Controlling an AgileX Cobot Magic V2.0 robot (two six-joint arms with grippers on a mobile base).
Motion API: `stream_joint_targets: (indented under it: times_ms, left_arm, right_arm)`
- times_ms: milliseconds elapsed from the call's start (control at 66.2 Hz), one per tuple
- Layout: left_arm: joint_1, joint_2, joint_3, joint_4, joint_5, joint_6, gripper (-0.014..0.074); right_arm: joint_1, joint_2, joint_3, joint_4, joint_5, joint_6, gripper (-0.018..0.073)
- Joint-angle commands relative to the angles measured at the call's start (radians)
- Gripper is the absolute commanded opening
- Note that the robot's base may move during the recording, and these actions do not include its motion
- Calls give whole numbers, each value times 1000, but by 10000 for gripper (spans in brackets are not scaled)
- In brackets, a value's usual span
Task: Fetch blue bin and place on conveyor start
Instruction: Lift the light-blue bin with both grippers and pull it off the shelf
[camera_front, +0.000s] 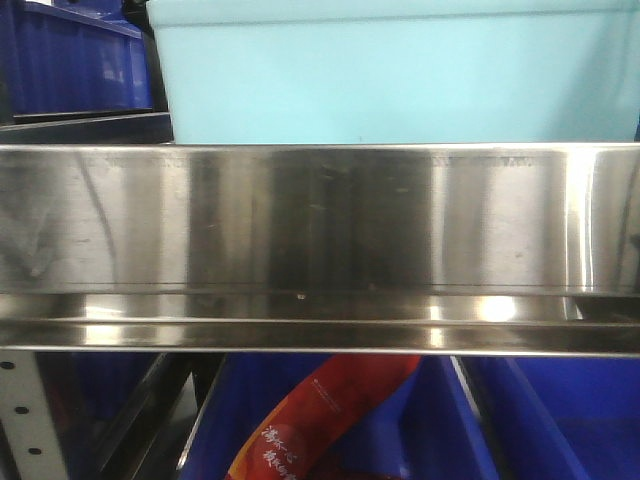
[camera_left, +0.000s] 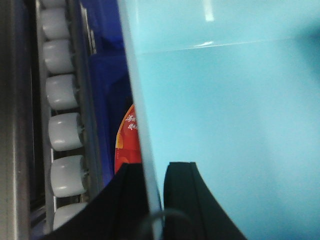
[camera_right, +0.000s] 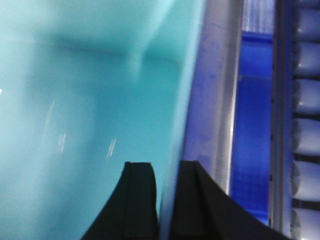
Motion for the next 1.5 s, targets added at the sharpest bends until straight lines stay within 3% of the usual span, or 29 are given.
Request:
stream_joint_targets:
  times_ms: [0, 529, 846, 1480]
  left_arm:
    - [-1, -5, -8, -6, -6, 6, -111]
    - [-17, -234, -8, 3, 60, 6, -111]
    - [-63, -385, -8, 21, 67, 6, -111]
    - [-62, -394, -8, 26, 43, 6, -111]
  right_arm:
    - [0, -6, -9, 0, -10, -13, -151]
    - [0, -271, -9, -2, 26, -13, -151]
    - [0, -428, -9, 11, 20, -13, -151]
    - [0, -433, -9, 11, 25, -13, -151]
